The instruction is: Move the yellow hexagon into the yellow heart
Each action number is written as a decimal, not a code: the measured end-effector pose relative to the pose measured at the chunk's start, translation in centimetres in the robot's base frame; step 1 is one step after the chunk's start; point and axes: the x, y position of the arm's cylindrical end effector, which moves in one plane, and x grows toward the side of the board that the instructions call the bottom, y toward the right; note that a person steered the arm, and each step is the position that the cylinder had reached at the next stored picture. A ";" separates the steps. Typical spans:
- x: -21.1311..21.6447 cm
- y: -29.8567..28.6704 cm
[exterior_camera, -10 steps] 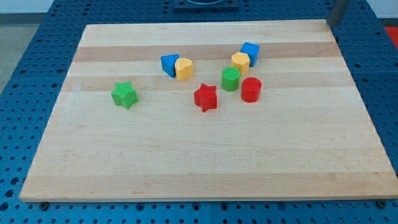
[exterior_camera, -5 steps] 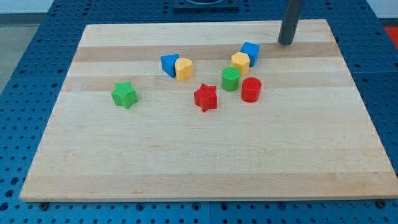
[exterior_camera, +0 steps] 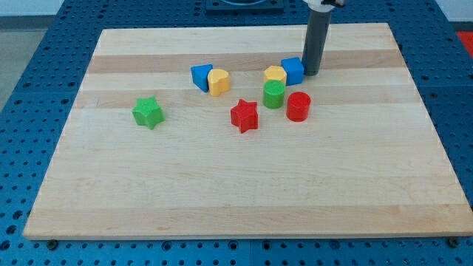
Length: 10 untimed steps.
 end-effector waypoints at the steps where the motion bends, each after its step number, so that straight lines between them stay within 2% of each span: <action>1: 1.6 -0.5; 4: 1.7 -5.6; 6: -0.4 -8.0; 8: 2.6 -8.2; 10: 7.5 -8.8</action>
